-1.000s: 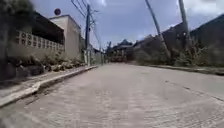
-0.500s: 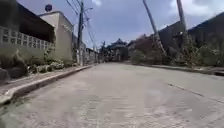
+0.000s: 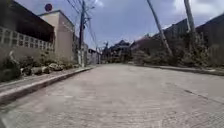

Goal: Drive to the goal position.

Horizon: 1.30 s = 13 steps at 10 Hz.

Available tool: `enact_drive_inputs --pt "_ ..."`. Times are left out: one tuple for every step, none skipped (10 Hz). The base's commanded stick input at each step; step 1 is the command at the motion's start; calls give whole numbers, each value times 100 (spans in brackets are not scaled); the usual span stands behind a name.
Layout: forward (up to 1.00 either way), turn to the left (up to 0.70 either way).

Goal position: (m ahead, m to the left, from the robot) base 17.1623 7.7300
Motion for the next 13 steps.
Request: enact_drive_inputs --pt "100 0" --pt "100 0" --pt "100 0" --pt "100 0" --pt "100 0" --pt "100 0" --pt "100 0" --pt "100 0" --pt "100 0" --pt "100 0" --pt "100 0" --pt "100 0" --pt "100 0"
